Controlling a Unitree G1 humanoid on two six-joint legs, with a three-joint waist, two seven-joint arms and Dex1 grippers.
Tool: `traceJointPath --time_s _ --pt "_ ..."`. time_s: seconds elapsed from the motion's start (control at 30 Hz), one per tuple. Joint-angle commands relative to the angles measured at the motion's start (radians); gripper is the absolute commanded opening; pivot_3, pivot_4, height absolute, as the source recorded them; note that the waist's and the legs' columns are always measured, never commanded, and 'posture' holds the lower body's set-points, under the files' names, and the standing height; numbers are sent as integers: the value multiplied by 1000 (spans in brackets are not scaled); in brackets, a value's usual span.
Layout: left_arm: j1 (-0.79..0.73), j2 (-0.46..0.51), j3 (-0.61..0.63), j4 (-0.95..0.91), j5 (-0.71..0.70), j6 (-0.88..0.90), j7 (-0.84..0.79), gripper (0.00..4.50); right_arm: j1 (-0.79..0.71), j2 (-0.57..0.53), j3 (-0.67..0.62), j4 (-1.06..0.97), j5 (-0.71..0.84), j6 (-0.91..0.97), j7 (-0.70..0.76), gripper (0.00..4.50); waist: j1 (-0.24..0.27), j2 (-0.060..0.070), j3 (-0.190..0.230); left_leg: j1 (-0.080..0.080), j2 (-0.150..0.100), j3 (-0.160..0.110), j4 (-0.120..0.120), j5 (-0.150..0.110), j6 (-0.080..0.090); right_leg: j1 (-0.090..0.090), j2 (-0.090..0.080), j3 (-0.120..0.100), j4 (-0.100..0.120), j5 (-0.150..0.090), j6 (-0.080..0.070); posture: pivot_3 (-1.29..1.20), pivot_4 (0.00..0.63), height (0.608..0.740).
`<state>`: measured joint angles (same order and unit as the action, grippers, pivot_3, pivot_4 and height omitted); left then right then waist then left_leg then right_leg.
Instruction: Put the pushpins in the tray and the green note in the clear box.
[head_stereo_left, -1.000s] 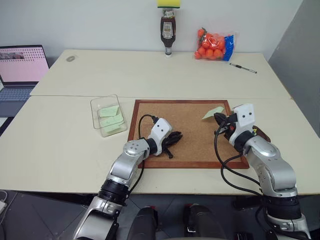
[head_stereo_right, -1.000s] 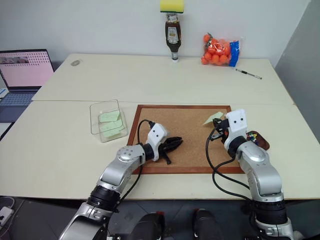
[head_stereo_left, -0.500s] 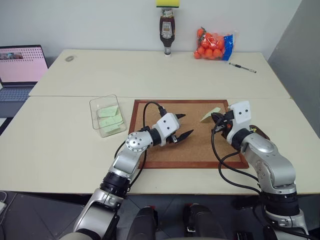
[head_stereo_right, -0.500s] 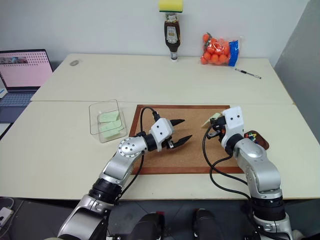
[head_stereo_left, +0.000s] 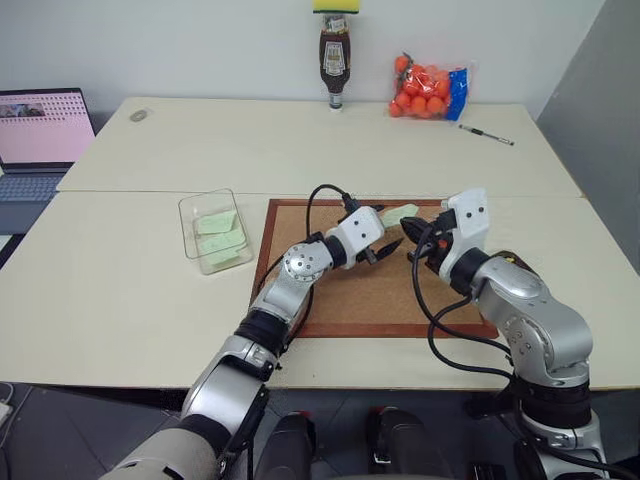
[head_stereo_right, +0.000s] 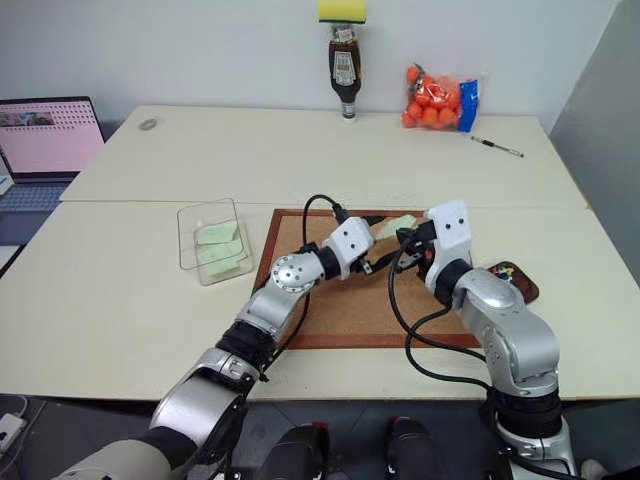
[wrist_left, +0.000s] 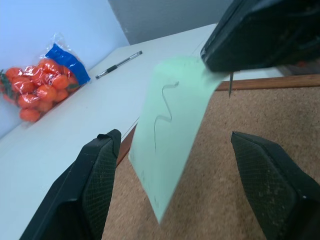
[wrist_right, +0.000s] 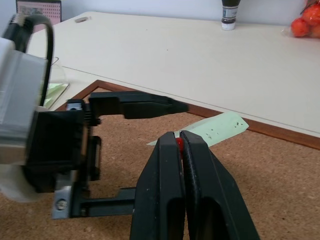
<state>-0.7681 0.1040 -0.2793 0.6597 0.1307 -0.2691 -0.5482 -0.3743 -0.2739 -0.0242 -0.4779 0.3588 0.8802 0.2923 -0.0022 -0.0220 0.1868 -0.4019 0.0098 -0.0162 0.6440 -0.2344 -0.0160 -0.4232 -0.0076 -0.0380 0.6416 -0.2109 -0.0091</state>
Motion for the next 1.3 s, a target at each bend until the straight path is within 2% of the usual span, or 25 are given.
traceJointPath --time_s 0.03,0.1,0.2,0.5,0.7,1.0,1.3 --pt "-46 -22 -1 45 15 -49 25 3694 -21 5 -8 -60 27 10 -8 0 0 0 0 0 0 0 0 0 0 0 0 0 0 0 0 0 150 740" --pt "-61 -28 0 75 22 -63 32 3694 -22 7 -10 -65 38 20 -10 0 0 0 0 0 0 -1 0 0 0 0 0 0 0 0 0 0 150 740" --pt "-74 -37 6 106 23 -73 39 3280 -19 8 -16 -74 52 34 -12 0 0 0 0 0 0 -1 1 0 0 0 0 0 1 0 0 0 150 740" --pt "-68 -56 4 122 9 -90 7 1436 -21 11 -26 -82 80 49 -26 0 0 -1 0 0 0 0 0 0 0 0 0 0 1 0 0 0 150 740" --pt "-44 -84 41 81 -77 -1 -74 107 -25 10 -28 -76 83 43 -34 0 0 -1 0 0 0 0 1 0 0 0 0 0 1 0 0 0 150 740" --pt "-7 -93 50 6 -143 68 -157 14 -24 26 -39 -76 84 30 -54 0 -1 -1 0 0 0 0 1 0 0 0 1 0 1 0 0 0 150 740" --pt "52 -136 90 -127 -285 261 -233 14 -39 76 -108 -78 97 -10 -111 0 -1 -1 0 0 0 0 1 0 0 0 1 0 1 0 0 0 150 740"
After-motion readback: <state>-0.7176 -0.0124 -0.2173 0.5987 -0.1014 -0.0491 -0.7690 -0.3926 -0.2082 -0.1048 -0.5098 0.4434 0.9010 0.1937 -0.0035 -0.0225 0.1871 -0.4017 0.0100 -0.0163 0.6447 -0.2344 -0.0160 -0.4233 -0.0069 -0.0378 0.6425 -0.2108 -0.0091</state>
